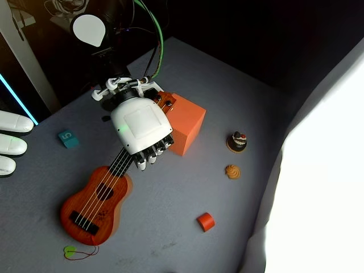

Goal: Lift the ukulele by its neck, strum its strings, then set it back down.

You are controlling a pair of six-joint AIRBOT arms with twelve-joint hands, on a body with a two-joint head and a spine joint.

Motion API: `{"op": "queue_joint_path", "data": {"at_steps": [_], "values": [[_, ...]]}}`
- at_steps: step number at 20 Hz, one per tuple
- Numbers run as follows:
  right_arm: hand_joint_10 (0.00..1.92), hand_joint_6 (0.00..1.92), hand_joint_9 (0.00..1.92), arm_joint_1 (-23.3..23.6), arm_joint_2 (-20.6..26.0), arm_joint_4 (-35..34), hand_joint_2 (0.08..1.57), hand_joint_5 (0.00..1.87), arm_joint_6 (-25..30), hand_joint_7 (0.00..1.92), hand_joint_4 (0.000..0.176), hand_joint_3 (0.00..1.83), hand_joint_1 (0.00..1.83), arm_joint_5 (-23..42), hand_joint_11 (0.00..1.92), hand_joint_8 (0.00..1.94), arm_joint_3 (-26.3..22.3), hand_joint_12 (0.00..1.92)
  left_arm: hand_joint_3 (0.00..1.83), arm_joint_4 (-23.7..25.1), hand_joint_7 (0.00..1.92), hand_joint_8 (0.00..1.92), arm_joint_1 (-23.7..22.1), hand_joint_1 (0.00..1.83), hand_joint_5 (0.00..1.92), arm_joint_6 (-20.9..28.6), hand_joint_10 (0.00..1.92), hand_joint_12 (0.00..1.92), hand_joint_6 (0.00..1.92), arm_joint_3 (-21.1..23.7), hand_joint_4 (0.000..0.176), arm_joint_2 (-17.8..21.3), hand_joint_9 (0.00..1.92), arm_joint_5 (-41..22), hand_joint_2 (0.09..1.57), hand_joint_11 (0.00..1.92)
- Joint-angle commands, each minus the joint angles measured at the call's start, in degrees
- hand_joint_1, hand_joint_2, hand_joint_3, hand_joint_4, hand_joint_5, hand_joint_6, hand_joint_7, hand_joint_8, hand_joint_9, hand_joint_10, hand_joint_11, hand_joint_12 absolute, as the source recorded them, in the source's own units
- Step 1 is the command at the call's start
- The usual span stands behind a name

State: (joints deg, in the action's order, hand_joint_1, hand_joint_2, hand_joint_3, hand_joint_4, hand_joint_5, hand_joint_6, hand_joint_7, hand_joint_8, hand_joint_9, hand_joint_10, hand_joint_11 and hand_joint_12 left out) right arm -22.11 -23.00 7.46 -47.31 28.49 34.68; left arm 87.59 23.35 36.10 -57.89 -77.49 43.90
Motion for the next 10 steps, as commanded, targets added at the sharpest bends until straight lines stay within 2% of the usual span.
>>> {"op": "queue_joint_path", "data": {"at_steps": [1, 4, 6, 10], "values": [[0.01, 0.01, 0.18, 0.56, 0.3, -0.92, 1.27, 0.18, 0.15, 0.18, 0.0, 0.0, 0.05, 7.23, 0.0, 0.0, 0.07, 0.72, 0.01, 3.09, 1.35, 1.92, -1.28, 1.49, 1.27, -0.18, 1.92, 1.92, 1.92, 0.67, 0.063, 0.83, 1.44, 0.16, 1.2, 1.5], [0.0, 0.0, 0.16, 0.57, 0.32, -0.92, 1.28, 0.14, 1.8, 0.15, 0.0, 0.0, 0.02, 6.96, 0.0, 0.0, 0.3, 0.6, 0.01, 1.27, 1.36, 1.92, -2.66, 1.52, 1.26, -0.17, 1.92, 1.92, 1.92, 2.66, 0.069, 2.9, 1.45, -0.97, 1.21, 1.5], [0.0, 0.0, 0.16, 1.26, 0.19, -0.92, 1.28, 0.13, 8.74, 0.15, 0.0, 0.0, 0.03, 3.82, 0.0, 0.0, 1.87, 0.57, 0.01, 0.65, 1.35, 1.92, -3.44, 1.51, 1.25, -0.16, 1.92, 1.92, 1.92, 4.1, 0.072, 4.5, 1.44, -2.58, 1.21, 1.49], [0.01, 0.01, 0.17, 1.33, 0.14, -0.87, 1.29, 0.15, 13.65, 0.15, 0.0, 0.0, 0.0, 0.68, 0.0, 0.0, 4.43, 0.62, 0.01, 0.27, 1.34, 1.92, -4.19, 1.48, 1.26, 1.37, 1.92, 1.92, 1.92, 6.47, 0.083, 6.89, 1.43, -5.24, 1.22, 1.46]]}}
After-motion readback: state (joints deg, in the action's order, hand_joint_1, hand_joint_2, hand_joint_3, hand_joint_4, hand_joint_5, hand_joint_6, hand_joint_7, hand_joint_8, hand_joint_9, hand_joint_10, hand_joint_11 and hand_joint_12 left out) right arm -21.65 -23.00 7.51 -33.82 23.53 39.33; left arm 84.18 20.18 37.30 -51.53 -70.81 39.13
